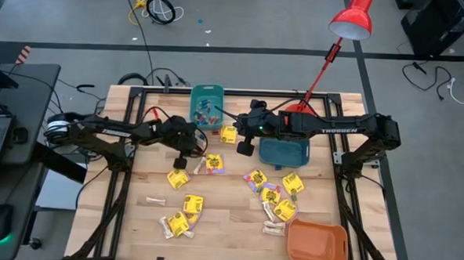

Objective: Sort candy
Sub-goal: Put the red candy into the green bin

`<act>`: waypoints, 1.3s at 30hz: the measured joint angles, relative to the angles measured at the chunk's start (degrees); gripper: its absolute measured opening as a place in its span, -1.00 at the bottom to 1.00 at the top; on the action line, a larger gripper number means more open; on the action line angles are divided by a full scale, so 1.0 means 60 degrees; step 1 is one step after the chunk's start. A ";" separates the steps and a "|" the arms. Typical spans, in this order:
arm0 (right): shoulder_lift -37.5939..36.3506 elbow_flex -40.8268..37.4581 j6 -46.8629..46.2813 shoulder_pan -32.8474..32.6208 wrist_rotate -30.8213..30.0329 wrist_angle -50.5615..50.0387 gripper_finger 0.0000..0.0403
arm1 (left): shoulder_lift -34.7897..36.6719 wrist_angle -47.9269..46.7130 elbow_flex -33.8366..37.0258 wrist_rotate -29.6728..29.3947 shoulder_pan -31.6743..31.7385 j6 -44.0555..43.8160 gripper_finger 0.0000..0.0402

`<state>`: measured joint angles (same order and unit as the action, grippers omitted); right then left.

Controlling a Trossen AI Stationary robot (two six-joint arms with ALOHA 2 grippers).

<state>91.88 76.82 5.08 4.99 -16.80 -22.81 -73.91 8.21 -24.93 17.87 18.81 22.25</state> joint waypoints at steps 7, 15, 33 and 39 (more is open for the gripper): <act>0.0000 0.0000 0.0084 0.0000 0.0000 -0.0031 -1.00 | 0.1451 0.0623 -0.0018 -0.0421 -0.0012 0.0078 -0.78; 0.0000 0.0000 0.0157 0.0140 0.0000 -0.0224 -1.00 | 0.2345 0.2085 -0.0060 -0.1796 0.0498 0.0886 -0.78; 0.0000 0.0000 0.0146 0.0452 -0.0005 -0.0704 -1.00 | -0.0315 -0.0496 -0.2909 -0.0427 0.3930 -0.0350 -0.78; 0.0000 0.0000 0.0113 0.0452 -0.0004 -0.0699 -1.00 | -0.1698 -0.1604 -0.3755 -0.0450 0.4281 -0.1113 -0.78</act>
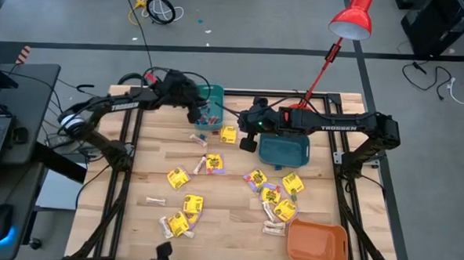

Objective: Sort candy
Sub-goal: Put the red candy into the green bin

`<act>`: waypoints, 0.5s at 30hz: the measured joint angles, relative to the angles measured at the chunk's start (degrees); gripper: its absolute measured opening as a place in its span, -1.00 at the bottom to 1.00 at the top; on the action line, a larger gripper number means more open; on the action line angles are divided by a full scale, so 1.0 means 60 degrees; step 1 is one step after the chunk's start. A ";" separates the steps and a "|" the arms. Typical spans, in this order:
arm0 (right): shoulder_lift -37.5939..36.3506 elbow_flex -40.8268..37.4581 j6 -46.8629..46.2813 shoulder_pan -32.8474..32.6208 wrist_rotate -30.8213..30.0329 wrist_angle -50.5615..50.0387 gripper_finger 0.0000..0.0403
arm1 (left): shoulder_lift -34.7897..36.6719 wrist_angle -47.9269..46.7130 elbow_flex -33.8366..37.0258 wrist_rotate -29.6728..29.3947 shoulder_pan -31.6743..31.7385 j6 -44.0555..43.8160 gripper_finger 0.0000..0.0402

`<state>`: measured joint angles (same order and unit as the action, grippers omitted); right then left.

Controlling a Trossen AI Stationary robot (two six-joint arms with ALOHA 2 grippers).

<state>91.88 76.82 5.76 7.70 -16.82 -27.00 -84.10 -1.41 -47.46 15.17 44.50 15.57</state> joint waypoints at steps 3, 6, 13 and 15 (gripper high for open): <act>0.0000 0.0000 -0.0004 0.0000 -0.0003 -0.0004 -1.00 | -0.0476 -0.0392 -0.0289 -0.0077 0.0085 -0.0205 -0.78; 0.0000 0.0000 -0.0015 0.0000 -0.0003 -0.0007 -1.00 | -0.0754 -0.0697 -0.0505 -0.0384 0.0085 -0.0215 -0.78; 0.0000 0.0000 -0.0040 0.0000 -0.0003 -0.0014 -1.00 | -0.0885 -0.0847 -0.0547 -0.0677 0.0086 -0.0218 -0.77; 0.0000 0.0000 -0.0044 0.0000 -0.0003 -0.0013 -1.00 | -0.0885 -0.0834 -0.0547 -0.0690 0.0086 -0.0225 -0.75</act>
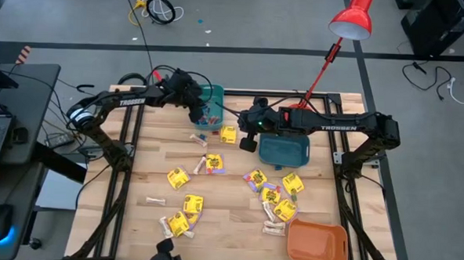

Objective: Sort candy
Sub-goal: Put the red candy into the green bin, then put the blue candy into the green bin

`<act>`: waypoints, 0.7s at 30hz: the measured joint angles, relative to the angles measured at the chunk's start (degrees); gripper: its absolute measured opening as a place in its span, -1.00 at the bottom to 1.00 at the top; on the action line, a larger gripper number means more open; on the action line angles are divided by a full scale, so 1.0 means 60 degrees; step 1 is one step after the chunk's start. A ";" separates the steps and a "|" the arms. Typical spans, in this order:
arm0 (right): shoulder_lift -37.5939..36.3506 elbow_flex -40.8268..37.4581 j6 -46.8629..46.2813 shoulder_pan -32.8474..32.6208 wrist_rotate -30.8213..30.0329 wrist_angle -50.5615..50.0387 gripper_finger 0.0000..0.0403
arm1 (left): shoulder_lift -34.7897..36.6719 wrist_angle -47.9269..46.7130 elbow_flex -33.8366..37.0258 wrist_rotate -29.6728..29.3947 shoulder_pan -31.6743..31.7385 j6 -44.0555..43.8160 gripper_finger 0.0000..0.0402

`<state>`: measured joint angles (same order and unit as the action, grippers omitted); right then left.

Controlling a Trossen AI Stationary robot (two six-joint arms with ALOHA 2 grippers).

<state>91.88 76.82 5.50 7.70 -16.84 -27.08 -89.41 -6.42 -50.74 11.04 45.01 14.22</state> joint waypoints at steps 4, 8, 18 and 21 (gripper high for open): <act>0.0000 0.0000 -0.0021 0.0000 0.0000 -0.0002 -1.00 | 0.0000 0.0008 0.0000 -0.0167 0.0000 -0.0033 -0.65; 0.0000 0.0000 -0.0080 0.0000 0.0000 -0.0002 -1.00 | 0.0000 0.0010 0.0000 -0.0474 0.0000 -0.0301 -0.52; 0.0000 0.0000 -0.0138 0.0000 0.0000 -0.0002 -1.00 | 0.0002 0.0004 0.0000 -0.0382 -0.0007 -0.0416 -0.42; 0.0000 0.0000 -0.0142 0.0000 0.0000 -0.0003 -1.00 | 0.0265 -0.0427 -0.0065 0.0005 -0.0007 -0.0394 -0.42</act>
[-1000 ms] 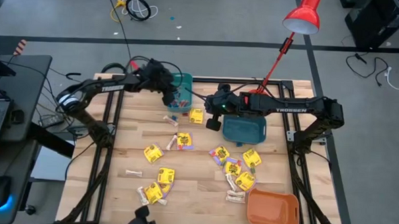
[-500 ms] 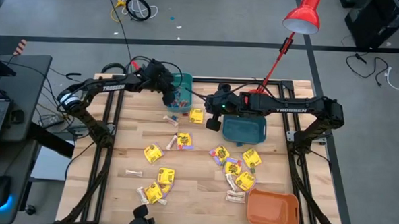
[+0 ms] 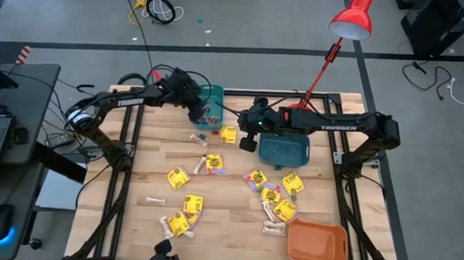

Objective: Sort candy
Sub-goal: Put the blue candy into the green bin

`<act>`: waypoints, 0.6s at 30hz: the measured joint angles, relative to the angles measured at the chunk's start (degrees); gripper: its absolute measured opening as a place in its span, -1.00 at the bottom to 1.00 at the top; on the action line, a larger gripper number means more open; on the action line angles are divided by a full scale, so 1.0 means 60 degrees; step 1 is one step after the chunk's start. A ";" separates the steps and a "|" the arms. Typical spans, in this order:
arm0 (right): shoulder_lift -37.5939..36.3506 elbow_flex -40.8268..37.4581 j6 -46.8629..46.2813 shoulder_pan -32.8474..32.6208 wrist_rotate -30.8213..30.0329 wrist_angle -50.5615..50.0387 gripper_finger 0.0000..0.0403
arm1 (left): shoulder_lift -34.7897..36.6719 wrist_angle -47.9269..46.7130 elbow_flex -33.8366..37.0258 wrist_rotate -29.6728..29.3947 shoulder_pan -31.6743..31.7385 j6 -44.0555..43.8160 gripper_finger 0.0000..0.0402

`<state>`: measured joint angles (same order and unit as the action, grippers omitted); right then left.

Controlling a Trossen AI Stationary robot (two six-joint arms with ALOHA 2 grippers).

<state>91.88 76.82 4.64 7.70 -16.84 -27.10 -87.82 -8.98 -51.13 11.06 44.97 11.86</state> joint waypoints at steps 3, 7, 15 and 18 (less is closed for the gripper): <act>0.0000 0.0000 -0.0003 0.0000 0.0000 -0.0002 -1.00 | 0.0611 -0.0083 -0.0067 0.0268 -0.0023 0.0007 -0.42; 0.0000 0.0000 -0.0004 0.0000 0.0000 -0.0002 -1.00 | 0.1504 -0.0401 -0.0066 0.1069 -0.0253 0.0517 -0.42; 0.0000 0.0000 0.0047 0.0000 0.0000 0.0096 -1.00 | 0.2594 -0.2307 -0.0070 0.1603 -0.1257 0.2157 -0.44; 0.0000 0.0000 0.0051 0.0000 0.0000 0.0220 -1.00 | 0.2668 -0.3573 -0.0071 0.1692 -0.1680 0.2870 -0.44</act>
<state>91.88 76.82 4.95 7.70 -16.84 -25.78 -71.81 -30.42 -51.56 21.21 34.89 29.08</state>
